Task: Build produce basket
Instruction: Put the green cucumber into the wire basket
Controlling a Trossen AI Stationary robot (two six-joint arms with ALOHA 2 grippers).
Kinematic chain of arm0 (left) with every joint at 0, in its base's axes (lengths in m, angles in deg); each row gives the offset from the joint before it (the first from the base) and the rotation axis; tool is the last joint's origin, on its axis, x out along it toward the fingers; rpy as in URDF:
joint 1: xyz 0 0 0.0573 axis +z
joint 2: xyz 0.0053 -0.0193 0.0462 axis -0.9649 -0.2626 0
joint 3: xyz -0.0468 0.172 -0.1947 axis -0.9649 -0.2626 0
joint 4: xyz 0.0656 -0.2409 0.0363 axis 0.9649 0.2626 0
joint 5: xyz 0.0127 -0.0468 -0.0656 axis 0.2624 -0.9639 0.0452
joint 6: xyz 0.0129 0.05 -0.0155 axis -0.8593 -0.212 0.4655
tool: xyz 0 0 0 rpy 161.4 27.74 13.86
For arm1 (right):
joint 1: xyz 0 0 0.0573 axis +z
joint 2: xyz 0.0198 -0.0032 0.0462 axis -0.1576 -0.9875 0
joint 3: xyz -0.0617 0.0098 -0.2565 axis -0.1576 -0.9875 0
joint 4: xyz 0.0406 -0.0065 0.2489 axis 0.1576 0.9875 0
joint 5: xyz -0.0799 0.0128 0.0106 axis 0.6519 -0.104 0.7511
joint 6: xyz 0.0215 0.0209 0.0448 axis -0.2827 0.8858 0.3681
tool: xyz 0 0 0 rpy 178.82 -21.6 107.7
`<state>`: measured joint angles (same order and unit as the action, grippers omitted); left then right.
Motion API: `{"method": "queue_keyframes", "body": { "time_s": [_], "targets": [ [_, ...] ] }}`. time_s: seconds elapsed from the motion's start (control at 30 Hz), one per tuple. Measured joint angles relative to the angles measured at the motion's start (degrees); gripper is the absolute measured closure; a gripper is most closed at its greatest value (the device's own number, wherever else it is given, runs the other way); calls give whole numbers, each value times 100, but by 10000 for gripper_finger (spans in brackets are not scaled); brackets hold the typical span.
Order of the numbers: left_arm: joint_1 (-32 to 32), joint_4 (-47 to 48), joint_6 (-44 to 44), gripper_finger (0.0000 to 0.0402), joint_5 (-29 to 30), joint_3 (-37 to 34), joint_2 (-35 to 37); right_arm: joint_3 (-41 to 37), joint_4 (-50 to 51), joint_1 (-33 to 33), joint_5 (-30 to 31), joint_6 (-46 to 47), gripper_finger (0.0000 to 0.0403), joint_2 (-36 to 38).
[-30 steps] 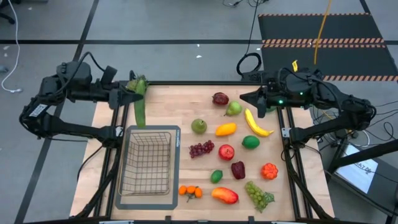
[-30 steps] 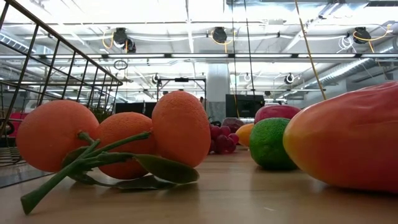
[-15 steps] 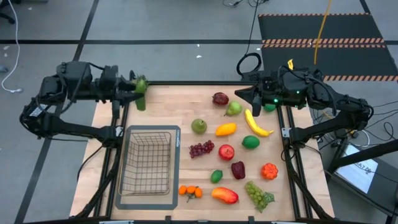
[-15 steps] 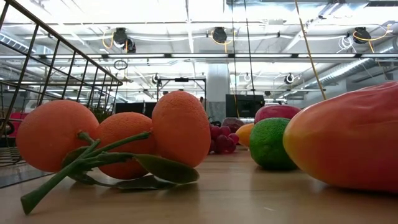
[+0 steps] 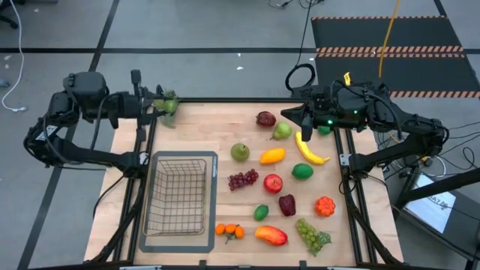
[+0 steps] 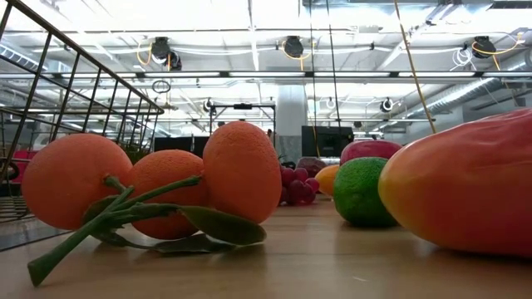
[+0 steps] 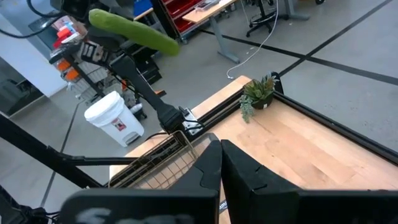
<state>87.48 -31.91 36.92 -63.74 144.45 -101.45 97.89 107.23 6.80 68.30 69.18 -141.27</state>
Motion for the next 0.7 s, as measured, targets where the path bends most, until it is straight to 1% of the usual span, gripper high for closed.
{"method": "queue_keyframes", "body": {
  "time_s": [0.1, 0.2, 0.3, 0.4, 0.5, 0.57, 0.63, 0.7],
  "targets": [
    [0, -77, -592, 261, -1, 0, -2, 0, -2, -1, 0, 0, 403, 0],
    [0, -73, -976, 261, -1, 0, 0, 0, -2, -1, 0, -2, 403, -2],
    [0, -70, -1036, 261, 0, 0, 0, 0, -2, -2, 0, -2, 403, 0],
    [0, -69, -850, 261, 1, 0, 0, 0, -2, -2, 0, -2, 403, 0],
    [0, -65, -491, 261, 2, 0, 0, 0, -2, 0, 0, -2, 403, 0],
    [0, -64, -80, 261, 2, 0, 0, 0, -2, 0, -2, -2, 403, 0],
    [0, -63, 666, 261, 4, 0, 0, 0, -2, 0, -13, 3, 403, 0],
    [0, -62, 1778, 261, 4, 0, 0, 0, -2, 0, -26, 32, 403, 0]
  ]
}}
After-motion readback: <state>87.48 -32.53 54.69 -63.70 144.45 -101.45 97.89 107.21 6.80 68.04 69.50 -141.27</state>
